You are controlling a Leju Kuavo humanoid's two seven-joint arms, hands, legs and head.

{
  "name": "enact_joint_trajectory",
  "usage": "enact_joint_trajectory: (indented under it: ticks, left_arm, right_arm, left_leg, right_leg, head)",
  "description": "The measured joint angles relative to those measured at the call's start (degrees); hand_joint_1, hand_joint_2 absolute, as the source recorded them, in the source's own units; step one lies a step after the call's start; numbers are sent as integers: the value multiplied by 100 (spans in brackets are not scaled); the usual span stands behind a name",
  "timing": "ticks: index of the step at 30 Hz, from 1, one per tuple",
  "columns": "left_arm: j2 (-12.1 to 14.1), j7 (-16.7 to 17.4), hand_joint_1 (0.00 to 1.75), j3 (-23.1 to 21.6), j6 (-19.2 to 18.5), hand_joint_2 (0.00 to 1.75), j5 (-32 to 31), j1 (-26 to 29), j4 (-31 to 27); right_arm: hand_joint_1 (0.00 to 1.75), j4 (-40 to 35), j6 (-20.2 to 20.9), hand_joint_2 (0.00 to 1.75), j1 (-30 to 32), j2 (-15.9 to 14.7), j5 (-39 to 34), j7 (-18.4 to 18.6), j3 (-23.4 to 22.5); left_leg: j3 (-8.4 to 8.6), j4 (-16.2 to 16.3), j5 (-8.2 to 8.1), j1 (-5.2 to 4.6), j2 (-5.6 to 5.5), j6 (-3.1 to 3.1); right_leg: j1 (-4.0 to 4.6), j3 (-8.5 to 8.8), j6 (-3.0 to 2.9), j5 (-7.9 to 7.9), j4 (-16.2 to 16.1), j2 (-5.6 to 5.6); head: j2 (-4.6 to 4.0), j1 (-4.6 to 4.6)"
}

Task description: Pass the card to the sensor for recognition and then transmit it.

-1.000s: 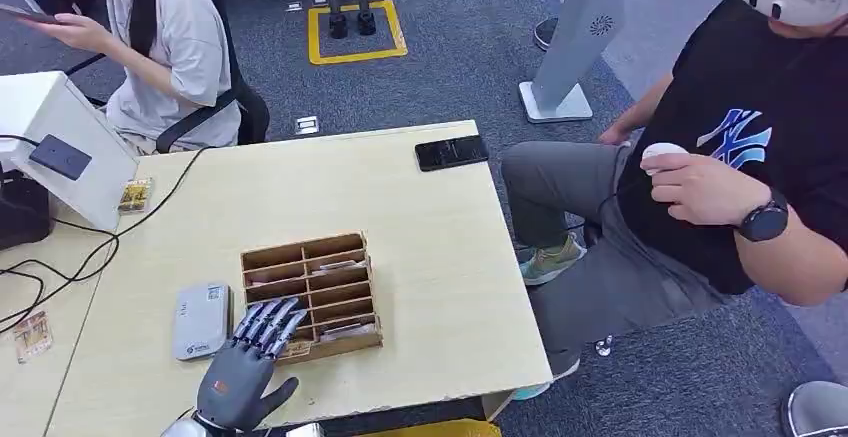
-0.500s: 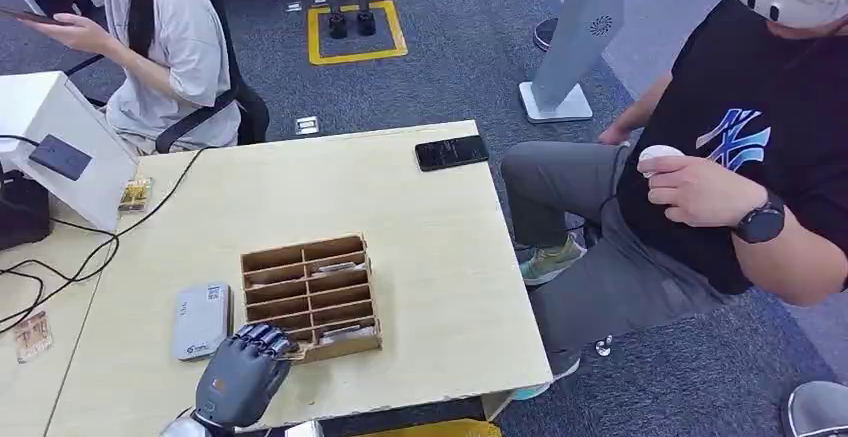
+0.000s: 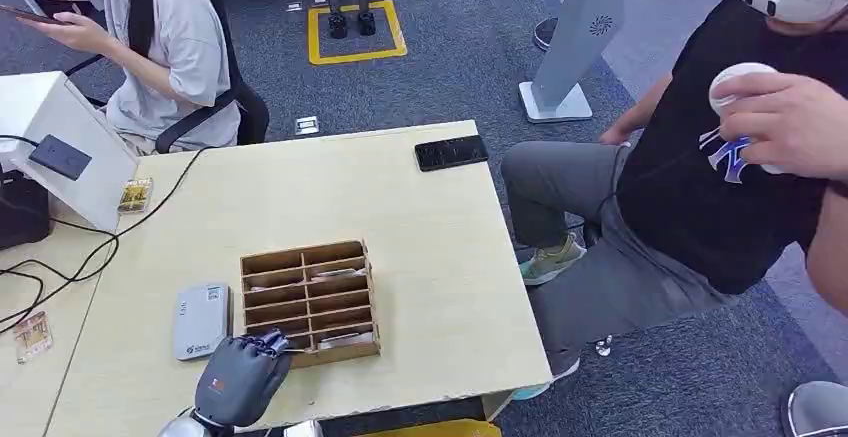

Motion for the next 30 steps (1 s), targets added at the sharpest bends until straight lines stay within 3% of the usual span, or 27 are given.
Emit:
enact_joint_trajectory:
  ticks: [3, 5, 10, 12, 14, 19, 23, 30]
  left_arm:
    - [205, -103, 175, 83, -163, 175, 180, -34, -96]
    - [495, -201, 175, 210, -363, 175, 462, -32, -344]
    - [1507, -702, 175, 799, -1216, 175, 1964, -112, -1183]
    - [2045, -1012, 175, 1372, -2026, 175, 2587, -195, -1747]
    - [2274, -1135, 175, 1874, -2287, 175, 2745, -322, -1985]
    - [2925, -1123, 175, 2604, -2811, 175, 3429, -485, -2604]
    - [3167, -1121, 175, 2951, -2907, 175, 3488, -543, -2813]
    - [3340, -1119, 175, 3193, -2920, 175, 3436, -533, -2900]
  right_arm:
    - [0, 0, 2, 0, 0, 0, -4, -50, 7]
    - [0, 0, 20, 0, 0, 0, -9, -70, 26]
    - [0, 15, 61, 0, -2, -2, -28, -66, 127]
    - [0, 24, 79, 0, -6, -2, -60, -68, 164]
    - [0, 33, 81, 0, -5, -4, -123, -66, 188]
    - [0, 39, 96, 0, -25, -4, -131, -68, 288]
    - [0, 39, 103, 0, -41, -4, -138, -68, 308]
    - [0, 39, 98, 0, -59, -2, -208, -90, 352]
  left_leg:
    - [0, 0, 4, 6, 0, -6]
    - [0, 0, 5, 10, 1, -7]
    - [-4, -1, 17, 32, 1, -28]
    - [-13, 0, 23, 48, 3, -41]
    - [-11, -4, 25, 41, -8, -41]
    - [-14, -4, 29, 48, 4, -48]
    - [-13, -4, 29, 45, 4, -48]
    - [-13, -4, 29, 45, 4, -48]
  right_leg:
    - [4, 0, -1, 0, 1, 1]
    - [6, -2, -2, 1, 4, 3]
    - [22, -7, -14, 1, 10, 3]
    - [38, -15, -34, 12, 8, 3]
    - [37, -13, -34, 11, 10, -4]
    - [40, -19, -44, 16, 10, 3]
    - [37, -19, -44, 16, 10, 3]
    - [37, -19, -44, 16, 10, 3]
  head:
    - [0, 2]
    - [0, -2]
    - [0, 2]
    - [0, 9]
    - [0, -7]
    - [0, -2]
    - [0, 0]
    - [0, -2]
